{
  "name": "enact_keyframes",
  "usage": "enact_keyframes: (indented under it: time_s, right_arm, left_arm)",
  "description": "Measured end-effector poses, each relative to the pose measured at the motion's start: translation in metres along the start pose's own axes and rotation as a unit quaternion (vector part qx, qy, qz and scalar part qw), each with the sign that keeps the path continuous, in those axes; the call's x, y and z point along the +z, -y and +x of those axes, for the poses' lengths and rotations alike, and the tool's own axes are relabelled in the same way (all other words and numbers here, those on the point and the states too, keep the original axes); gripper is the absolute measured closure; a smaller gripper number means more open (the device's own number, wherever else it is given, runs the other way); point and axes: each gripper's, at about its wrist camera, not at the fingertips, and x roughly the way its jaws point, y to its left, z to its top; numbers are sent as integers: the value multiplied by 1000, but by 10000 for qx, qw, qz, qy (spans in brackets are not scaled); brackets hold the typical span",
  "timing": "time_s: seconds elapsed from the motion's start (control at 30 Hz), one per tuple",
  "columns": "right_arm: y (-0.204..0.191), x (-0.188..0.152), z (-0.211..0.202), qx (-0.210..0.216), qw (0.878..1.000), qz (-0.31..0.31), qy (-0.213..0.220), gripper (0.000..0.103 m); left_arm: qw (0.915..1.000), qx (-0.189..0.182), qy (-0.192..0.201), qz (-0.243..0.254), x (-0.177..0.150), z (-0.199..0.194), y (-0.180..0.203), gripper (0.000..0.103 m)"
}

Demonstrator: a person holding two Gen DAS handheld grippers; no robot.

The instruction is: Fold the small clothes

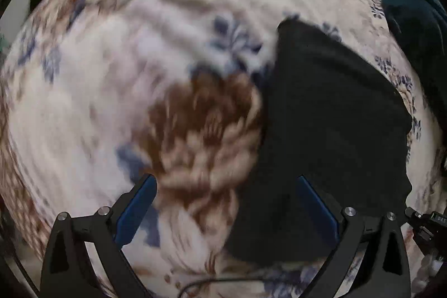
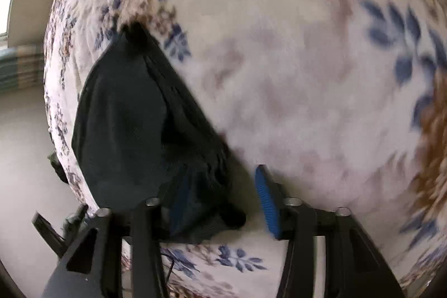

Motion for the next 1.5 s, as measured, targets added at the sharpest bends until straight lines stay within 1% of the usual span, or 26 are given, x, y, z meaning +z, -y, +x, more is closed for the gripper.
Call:
enact_keyframes:
  time_s: [0.13,0.2,0.3,0.33,0.4,0.47,0.53,0.6,0.63,0.7,0.73,0.77,0.8,0.83,0.87,0.97,1.03,1.07,1.13,1.2,1.3,1.33,1.4,1.43,1.47,1.5]
  right_arm:
    - [-20,-29,-23,-224,9965,-409,695,96]
    - [-33,-45,-43,-169,9944,-515,911,96]
    - [-40,-56,-69,-10,9932,-508,1049,96]
    - [-40,-58,-73,-11,9933,-492,1050,96]
    - [-37,-59,-72,-105,9942,-468,961,96]
    - [-27,-56,-63,-396,9949,-434,822,97]
    - [-11,-52,-38,-767,9948,-421,527,96]
    - [4,-46,-16,-813,9960,-308,183,94]
    - [14,-43,-12,-704,9974,-72,149,90]
    - [21,-38,-13,-462,9988,107,104,81]
    - [23,-33,-20,-277,9993,152,199,71]
    - [24,-30,-25,-135,9993,152,313,47]
    - [24,-25,-31,97,9988,130,463,30]
    - [24,-19,-35,352,9976,69,584,27]
    - [21,-10,-34,578,9965,-72,604,27]
    - [8,21,-14,887,9932,-656,363,27]
    - [-5,41,9,924,9896,-1095,74,27]
    - [-12,51,21,939,9876,-1259,-67,24]
    - [-26,60,32,1044,9826,-1523,-180,23]
    - [-41,63,34,1211,9765,-1768,-224,23]
    - [-58,59,46,1389,9692,-1977,-487,23]
    - [-63,57,51,1401,9673,-2037,-567,23]
    - [-70,56,58,1476,9637,-2121,-671,23]
    - [-72,56,61,1608,9612,-2110,-751,23]
    - [-73,57,64,1765,9583,-2075,-868,23]
    - [-76,57,67,1892,9548,-2072,-982,23]
  left_arm:
    - [9999,-1,-127,47,-11,2,-3,0]
    - [9998,-82,-151,83,-12,0,-2,0]
    - [9997,-122,-181,143,-12,0,-3,0]
    - [9996,-191,-98,159,-11,0,-3,0]
    - [9996,-210,-143,130,-12,4,-7,0]
    - [9995,-223,-178,110,-13,10,-8,0]
    - [9992,-341,-170,127,-14,14,-7,0]
    - [9982,-561,-202,114,-11,20,-6,0]
    - [9970,-743,-208,84,-12,22,-6,0]
    - [9944,-1019,-266,31,-11,29,-5,0]
    - [9928,-1164,-274,28,-8,33,-3,0]
    - [9921,-1226,-264,35,-5,36,-2,0]
    - [9910,-1319,-222,36,-1,39,-1,0]
    - [9893,-1452,-169,16,6,41,0,0]
    - [9879,-1549,-124,-18,13,42,0,0]
    - [9821,-1872,-123,-162,38,53,2,0]
    - [9798,-1986,-139,-167,53,60,5,0]
    - [9788,-2041,-108,-131,61,59,8,0]
    - [9764,-2161,-15,-38,70,54,16,0]
    - [9755,-2196,-2,111,78,55,25,0]
    - [9784,-2002,-233,467,83,77,36,0]
    - [9786,-1984,-209,499,83,79,37,0]
    - [9766,-2064,-173,576,86,73,42,0]
    - [9748,-2134,-122,642,85,69,46,0]
    - [9714,-2266,-38,703,82,64,52,2]
    - [9697,-2308,-19,794,78,61,58,9]
